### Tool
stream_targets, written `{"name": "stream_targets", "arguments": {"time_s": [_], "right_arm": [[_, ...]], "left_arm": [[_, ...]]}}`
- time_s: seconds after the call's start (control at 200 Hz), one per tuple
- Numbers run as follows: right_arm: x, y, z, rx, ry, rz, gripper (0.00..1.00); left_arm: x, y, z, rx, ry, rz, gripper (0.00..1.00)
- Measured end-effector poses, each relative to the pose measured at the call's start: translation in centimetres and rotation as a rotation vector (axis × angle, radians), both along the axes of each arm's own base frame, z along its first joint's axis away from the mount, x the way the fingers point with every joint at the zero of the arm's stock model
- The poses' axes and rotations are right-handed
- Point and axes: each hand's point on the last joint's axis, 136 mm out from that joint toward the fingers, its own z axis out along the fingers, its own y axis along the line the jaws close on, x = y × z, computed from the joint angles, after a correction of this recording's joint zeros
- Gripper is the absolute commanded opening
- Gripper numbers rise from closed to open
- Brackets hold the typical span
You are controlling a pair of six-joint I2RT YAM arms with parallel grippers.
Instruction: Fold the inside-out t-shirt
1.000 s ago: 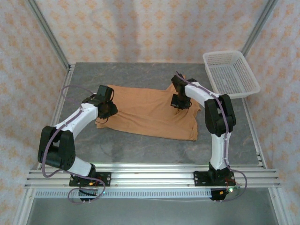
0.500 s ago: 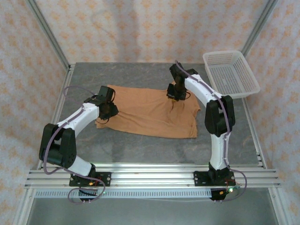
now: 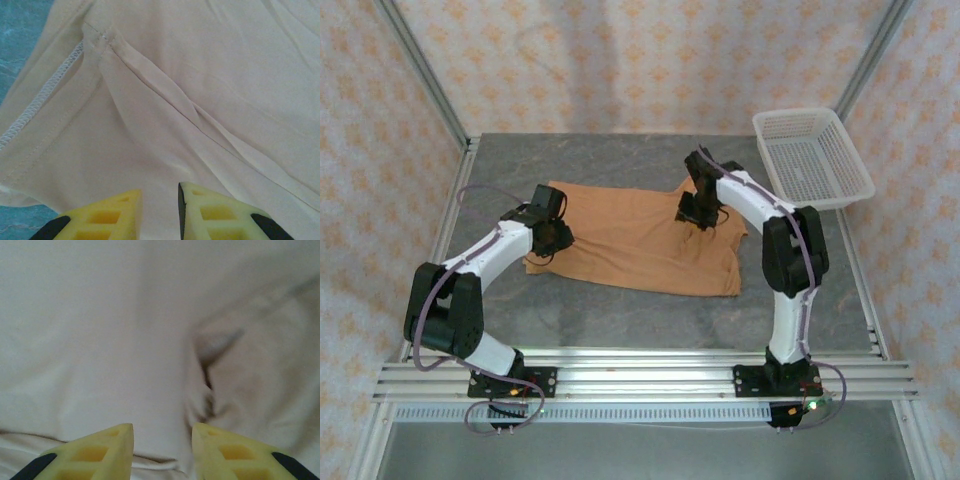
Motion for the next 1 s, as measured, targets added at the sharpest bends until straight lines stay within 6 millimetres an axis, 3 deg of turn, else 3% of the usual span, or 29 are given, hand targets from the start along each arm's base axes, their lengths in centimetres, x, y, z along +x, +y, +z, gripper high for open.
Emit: {"name": "stream_targets", "arguments": {"time_s": [0.085, 0.235, 0.39, 0.475, 0.555, 0.611, 0.671, 0.781, 0.911, 1.001], "right_arm": [[-2.0, -1.0, -1.1, -0.023, 0.036, -0.003, 0.36], [-3.6, -2.3, -2.9, -0.071, 0.057, -0.009, 0.37], [-5.6, -4.0, -5.0, -0.118, 0.098, -0.021, 0.38], [-5.5, -4.5, -5.2, -0.117, 0.099, -0.03, 0.39], [-5.3, -4.6, -5.0, -0.112, 0.092, -0.03, 0.4], [-4.8, -4.4, -4.6, -0.105, 0.08, -0.027, 0.42], [-3.6, -3.9, -3.4, -0.088, 0.045, -0.024, 0.47], [0.1, -3.0, 0.0, -0.065, -0.088, -0.025, 0.57], [5.9, -3.3, 5.0, -0.076, -0.288, -0.085, 0.59], [10.9, -4.5, 7.1, -0.089, -0.402, -0.158, 0.59]], "left_arm": [[0.4, -0.7, -0.4, -0.029, 0.011, -0.013, 0.27], [1.6, -1.0, -1.8, -0.074, 0.035, -0.012, 0.27], [1.7, 2.0, -4.5, -0.139, 0.07, 0.092, 0.27], [0.7, 3.5, -6.0, -0.166, 0.104, 0.15, 0.3], [1.0, 3.5, -5.3, -0.183, 0.077, 0.154, 0.35], [0.9, 3.3, -4.9, -0.181, 0.074, 0.152, 0.44], [1.1, 3.4, -3.7, -0.159, 0.063, 0.141, 0.56], [4.2, 3.5, 0.7, -0.117, -0.037, 0.112, 0.61], [11.1, 4.3, 7.6, -0.051, -0.204, 0.081, 0.58], [16.6, 4.9, 9.6, 0.0, -0.262, 0.064, 0.56]]}}
